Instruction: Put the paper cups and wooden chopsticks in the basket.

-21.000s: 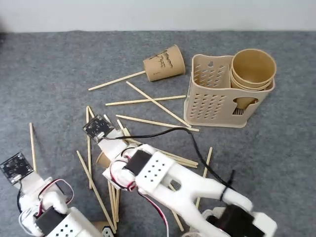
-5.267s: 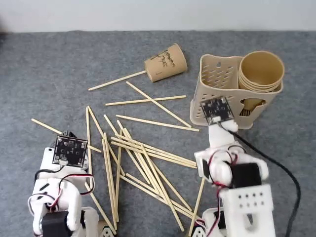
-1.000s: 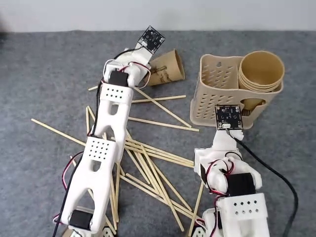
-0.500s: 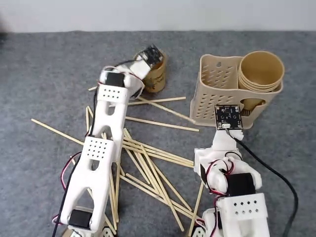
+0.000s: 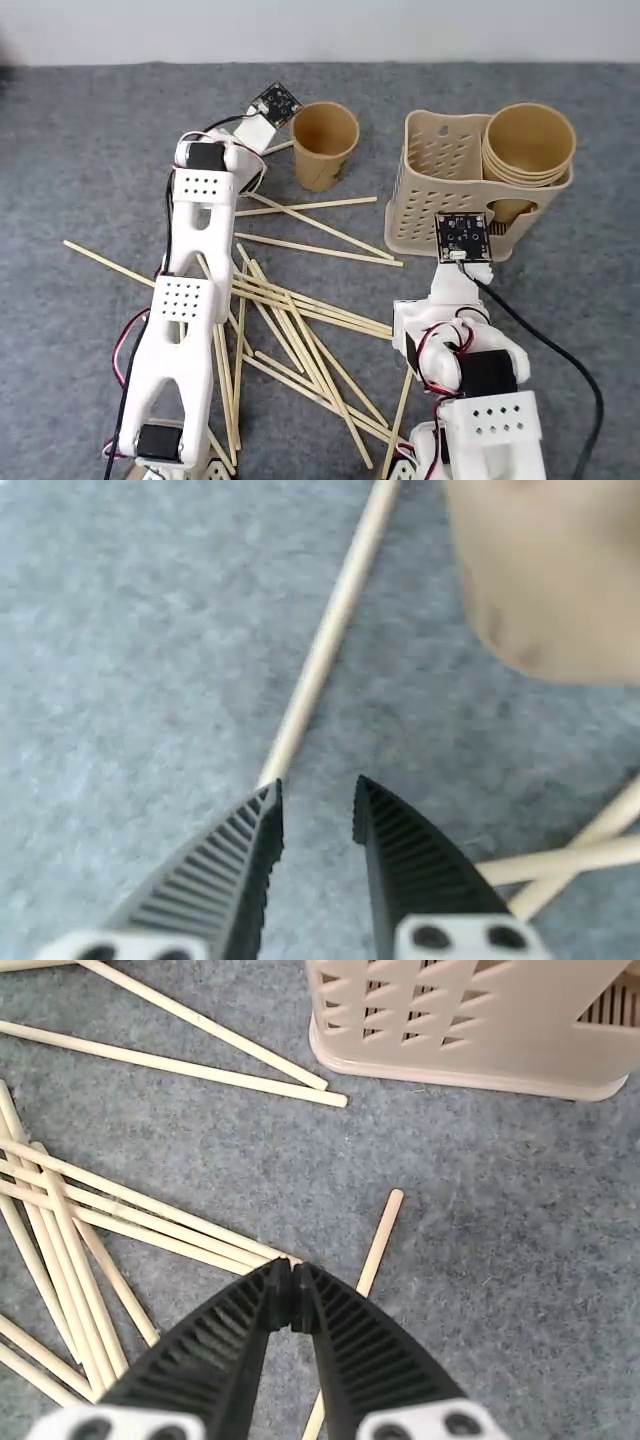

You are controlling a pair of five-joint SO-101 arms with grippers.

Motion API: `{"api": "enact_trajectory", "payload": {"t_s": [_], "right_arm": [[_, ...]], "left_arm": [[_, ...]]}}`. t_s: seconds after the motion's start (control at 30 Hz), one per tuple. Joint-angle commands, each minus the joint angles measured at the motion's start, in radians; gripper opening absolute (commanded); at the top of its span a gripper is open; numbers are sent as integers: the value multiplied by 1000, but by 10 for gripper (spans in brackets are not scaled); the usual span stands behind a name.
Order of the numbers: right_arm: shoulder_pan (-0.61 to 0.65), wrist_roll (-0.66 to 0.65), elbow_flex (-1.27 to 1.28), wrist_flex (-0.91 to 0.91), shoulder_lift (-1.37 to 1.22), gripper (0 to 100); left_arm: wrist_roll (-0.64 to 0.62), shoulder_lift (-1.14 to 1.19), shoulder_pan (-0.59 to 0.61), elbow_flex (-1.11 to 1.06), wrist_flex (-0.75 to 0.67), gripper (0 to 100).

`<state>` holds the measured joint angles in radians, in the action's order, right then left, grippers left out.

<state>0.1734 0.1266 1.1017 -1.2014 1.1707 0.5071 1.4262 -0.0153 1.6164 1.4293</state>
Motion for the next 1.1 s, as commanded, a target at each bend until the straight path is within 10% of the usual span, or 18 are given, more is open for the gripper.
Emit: {"api": "enact_trajectory", "payload": {"t_s": [0.0,0.37,1.07], "right_arm": [[-5,11,-8,21,18,8],[-5,11,-8,21,18,8],[-7,12,-6,21,18,8]], "left_arm": [[-109,-158,17,64,-2,115],[-509,-316,0,62,3,271],[-519,-196,-106,-79,-6,257]]}}
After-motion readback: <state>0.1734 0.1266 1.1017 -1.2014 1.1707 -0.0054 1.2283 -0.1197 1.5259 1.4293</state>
